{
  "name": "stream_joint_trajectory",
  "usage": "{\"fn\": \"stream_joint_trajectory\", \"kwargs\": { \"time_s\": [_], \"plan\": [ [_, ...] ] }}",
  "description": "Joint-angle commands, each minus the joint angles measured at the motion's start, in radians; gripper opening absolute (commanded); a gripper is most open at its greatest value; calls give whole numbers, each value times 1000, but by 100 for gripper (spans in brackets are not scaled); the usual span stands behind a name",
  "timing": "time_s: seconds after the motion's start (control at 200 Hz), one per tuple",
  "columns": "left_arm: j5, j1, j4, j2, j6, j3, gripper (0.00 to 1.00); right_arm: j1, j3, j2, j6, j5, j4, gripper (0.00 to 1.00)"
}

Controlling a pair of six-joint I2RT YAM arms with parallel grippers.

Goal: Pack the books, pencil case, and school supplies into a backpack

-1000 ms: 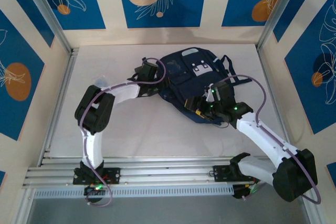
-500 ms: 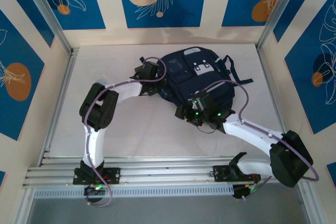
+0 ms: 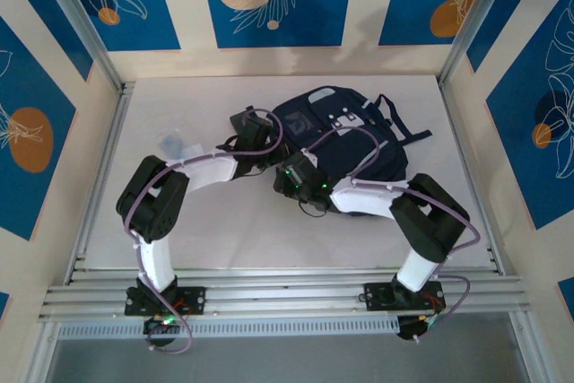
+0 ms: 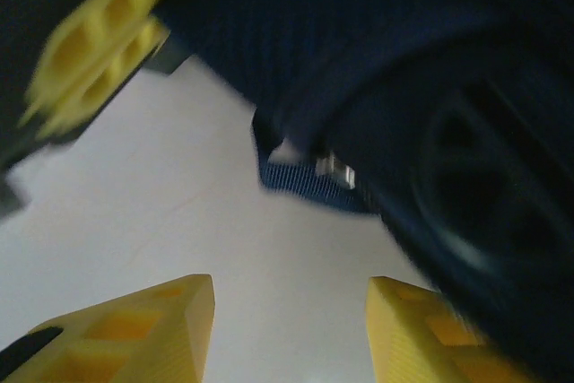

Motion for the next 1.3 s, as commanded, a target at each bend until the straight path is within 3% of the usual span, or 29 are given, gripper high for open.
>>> {"fn": "stream_joint_trajectory", "kwargs": {
  "time_s": [0.0,0.5,0.56,0.675,0.735,0.93,1.12,1.295],
  "plan": [
    [50,-33,65,-80,-30,-43,0,5,64,52,32,214,-71,49],
    [64,-62,77,-124,-57,-102,0,8,233,170,198,562,-357,52],
    [65,-63,77,-126,-58,-104,0,9,230,171,197,596,-356,47],
    [56,-63,67,-124,-47,-98,0,1,189,136,156,597,-303,25],
    [47,-58,60,-118,-41,-89,0,-4,138,100,55,542,-193,0],
    [18,-29,57,-77,-12,-42,0,-60,-5,-12,-54,230,-48,0],
    [-7,12,57,-18,22,36,0,-127,-22,-62,-87,-139,-161,0],
    [-19,29,64,11,36,84,0,-139,-5,-89,-147,-283,-287,0]
  ]
}}
